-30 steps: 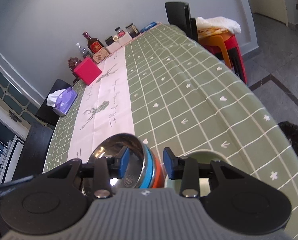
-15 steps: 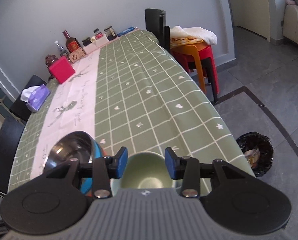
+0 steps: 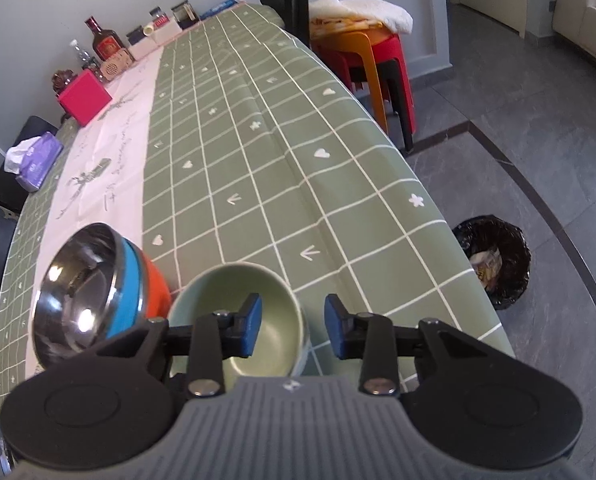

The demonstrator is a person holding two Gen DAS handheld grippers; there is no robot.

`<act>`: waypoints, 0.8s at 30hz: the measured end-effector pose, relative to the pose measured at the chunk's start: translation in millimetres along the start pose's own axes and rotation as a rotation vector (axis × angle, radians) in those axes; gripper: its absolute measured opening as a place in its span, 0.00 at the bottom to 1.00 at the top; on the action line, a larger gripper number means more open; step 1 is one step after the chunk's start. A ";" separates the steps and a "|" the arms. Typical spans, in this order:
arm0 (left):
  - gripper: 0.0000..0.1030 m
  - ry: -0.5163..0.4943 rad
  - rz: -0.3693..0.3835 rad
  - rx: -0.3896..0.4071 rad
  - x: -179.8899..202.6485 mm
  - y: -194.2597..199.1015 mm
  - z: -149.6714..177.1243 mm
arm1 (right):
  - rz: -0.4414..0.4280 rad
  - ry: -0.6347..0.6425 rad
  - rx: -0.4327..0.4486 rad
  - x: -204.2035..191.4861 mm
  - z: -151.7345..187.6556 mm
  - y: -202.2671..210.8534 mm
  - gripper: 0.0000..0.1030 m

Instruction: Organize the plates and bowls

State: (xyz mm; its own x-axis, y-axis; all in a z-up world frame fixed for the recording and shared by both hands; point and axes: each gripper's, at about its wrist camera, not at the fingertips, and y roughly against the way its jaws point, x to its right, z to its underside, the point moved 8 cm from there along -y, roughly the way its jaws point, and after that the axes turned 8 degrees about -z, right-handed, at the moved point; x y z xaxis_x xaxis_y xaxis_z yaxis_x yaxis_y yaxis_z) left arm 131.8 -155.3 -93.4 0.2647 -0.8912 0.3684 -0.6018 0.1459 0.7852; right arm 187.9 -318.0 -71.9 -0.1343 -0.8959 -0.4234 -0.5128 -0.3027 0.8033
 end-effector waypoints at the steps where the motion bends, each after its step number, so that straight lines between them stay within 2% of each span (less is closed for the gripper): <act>1: 0.33 0.006 -0.001 0.013 0.2 -0.4 1.2 | 0.000 -0.001 -0.007 0.5 0.4 -1.4 0.30; 4: 0.32 -0.002 -0.020 0.040 3.1 -2.1 3.2 | -0.004 -0.003 -0.023 0.7 2.0 -4.6 0.26; 15: 0.22 -0.030 -0.063 0.033 8.8 -16.2 4.4 | 0.023 0.011 -0.066 2.0 5.8 -14.0 0.18; 24: 0.18 -0.055 -0.075 0.027 12.6 -18.4 5.5 | 0.029 0.013 -0.076 2.5 7.3 -15.6 0.04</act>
State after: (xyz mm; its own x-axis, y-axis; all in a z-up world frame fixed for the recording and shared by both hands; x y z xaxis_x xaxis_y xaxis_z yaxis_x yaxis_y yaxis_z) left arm 142.0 -171.5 -105.9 0.2681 -0.9217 0.2804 -0.6022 0.0668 0.7955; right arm 189.4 -313.2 -88.5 -0.1366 -0.9086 -0.3947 -0.4428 -0.3004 0.8448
